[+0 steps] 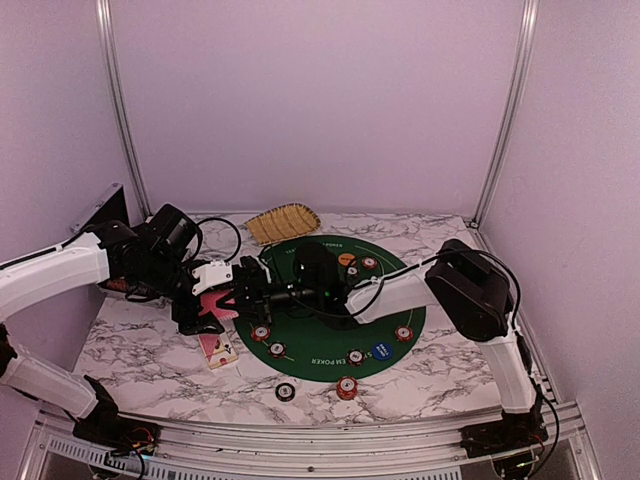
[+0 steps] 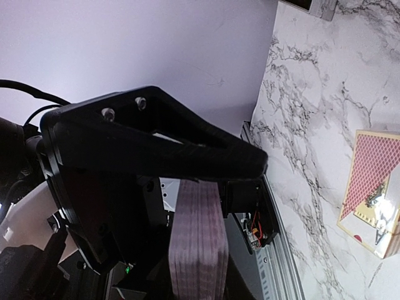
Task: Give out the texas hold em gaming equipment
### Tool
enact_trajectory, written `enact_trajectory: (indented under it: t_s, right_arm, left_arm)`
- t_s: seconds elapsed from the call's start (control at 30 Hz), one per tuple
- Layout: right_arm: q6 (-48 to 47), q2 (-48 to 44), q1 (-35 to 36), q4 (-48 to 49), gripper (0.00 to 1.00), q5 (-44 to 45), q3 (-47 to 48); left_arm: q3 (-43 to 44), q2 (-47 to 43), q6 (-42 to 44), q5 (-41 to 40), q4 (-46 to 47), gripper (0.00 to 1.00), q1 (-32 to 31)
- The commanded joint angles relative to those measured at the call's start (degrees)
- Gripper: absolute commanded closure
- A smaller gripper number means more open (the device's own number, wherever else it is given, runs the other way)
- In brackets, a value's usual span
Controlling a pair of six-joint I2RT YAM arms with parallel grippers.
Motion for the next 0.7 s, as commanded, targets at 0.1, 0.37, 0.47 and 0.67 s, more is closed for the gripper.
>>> enact_trajectory:
  t_s: [0.1,0.37,0.47,0.67]
  right_arm:
    - [0.55,0.22,0.10,3.43,1.00,0.07,0.13]
    - [-1.43,-1.02,-0.20,0.67,1.00,1.55,-1.42]
    - [-1.84,-0.95,-0.10,0.18,0.99,1.97,-1.11]
    - [-3.20,-0.59,0.41,-2.06,0.64,2.51,0.96]
  left_arm:
    - [1.36,-0.30,1.81,0.66,-0.39,0.18,-0.31]
    - [1.04,-0.63,1.91,-0.69,-0.51,0.36,-0.31]
    - [0.57,-1.01,1.44,-0.38,-0.43,0.41,-0.31]
    - [0.40,-1.14,1.16,-0.25,-0.36,0.65,-0.31]
